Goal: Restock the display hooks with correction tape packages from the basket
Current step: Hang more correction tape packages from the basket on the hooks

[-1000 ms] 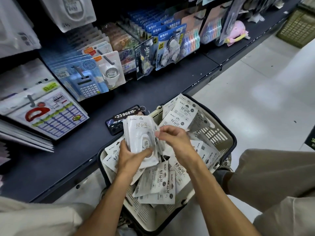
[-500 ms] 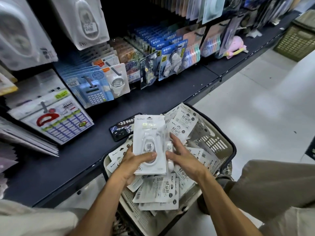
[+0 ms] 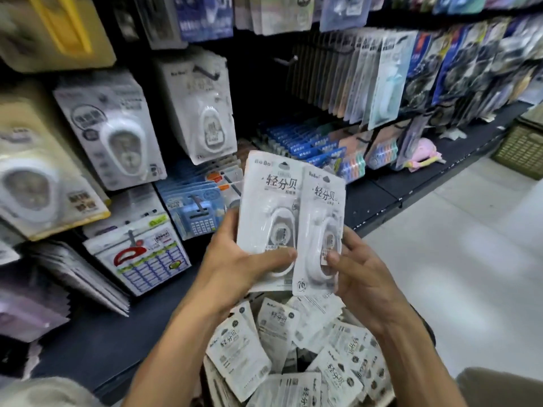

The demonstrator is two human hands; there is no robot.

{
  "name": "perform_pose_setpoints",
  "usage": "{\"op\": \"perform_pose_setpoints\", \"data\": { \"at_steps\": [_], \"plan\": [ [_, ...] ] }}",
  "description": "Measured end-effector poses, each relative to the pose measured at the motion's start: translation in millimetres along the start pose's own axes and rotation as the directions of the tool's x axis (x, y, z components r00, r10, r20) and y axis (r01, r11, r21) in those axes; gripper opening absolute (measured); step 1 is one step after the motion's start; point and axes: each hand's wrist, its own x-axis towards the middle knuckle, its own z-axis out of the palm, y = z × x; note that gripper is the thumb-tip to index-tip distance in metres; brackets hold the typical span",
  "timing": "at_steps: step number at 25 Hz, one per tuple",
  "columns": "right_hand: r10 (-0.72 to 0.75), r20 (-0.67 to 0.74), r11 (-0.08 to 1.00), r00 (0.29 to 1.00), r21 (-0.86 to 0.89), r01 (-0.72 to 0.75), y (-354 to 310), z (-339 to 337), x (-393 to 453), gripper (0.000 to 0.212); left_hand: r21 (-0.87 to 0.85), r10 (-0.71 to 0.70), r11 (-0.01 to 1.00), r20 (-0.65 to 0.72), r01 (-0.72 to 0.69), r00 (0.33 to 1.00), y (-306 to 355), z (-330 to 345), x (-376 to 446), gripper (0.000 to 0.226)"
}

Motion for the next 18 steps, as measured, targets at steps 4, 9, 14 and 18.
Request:
{"op": "perform_pose_setpoints", "data": {
  "at_steps": [4, 9, 14, 18],
  "plan": [
    [-0.108, 0.155, 0.988, 0.982, -0.089, 0.123, -44.8, 55.1, 17.4, 0.064, 0.041, 0.198, 0.980, -0.075, -0.196, 0.977, 80.2, -41.6, -2.2, 0.078],
    [-0.149, 0.010, 0.926, 0.989, -0.348, 0.143, -82.4, 112.4, 45.9, 0.053, -0.088, 0.215, 0.966, -0.246, -0.243, 0.945, 106.8, -99.5, -18.0, 0.091],
    [-0.145, -0.077, 0.817, 0.986, -0.572, 0.075, -100.3, 149.7, 82.3, 0.014, -0.156, 0.168, 0.964, -0.267, -0.215, 0.949, 100.4, -113.8, -35.8, 0.095],
    [-0.151, -0.128, 0.801, 0.980, -0.597, 0.046, -101.9, 151.4, 76.3, 0.011, -0.227, 0.133, 0.955, -0.242, -0.189, 0.961, 99.8, -122.0, -34.5, 0.093]
  ]
}}
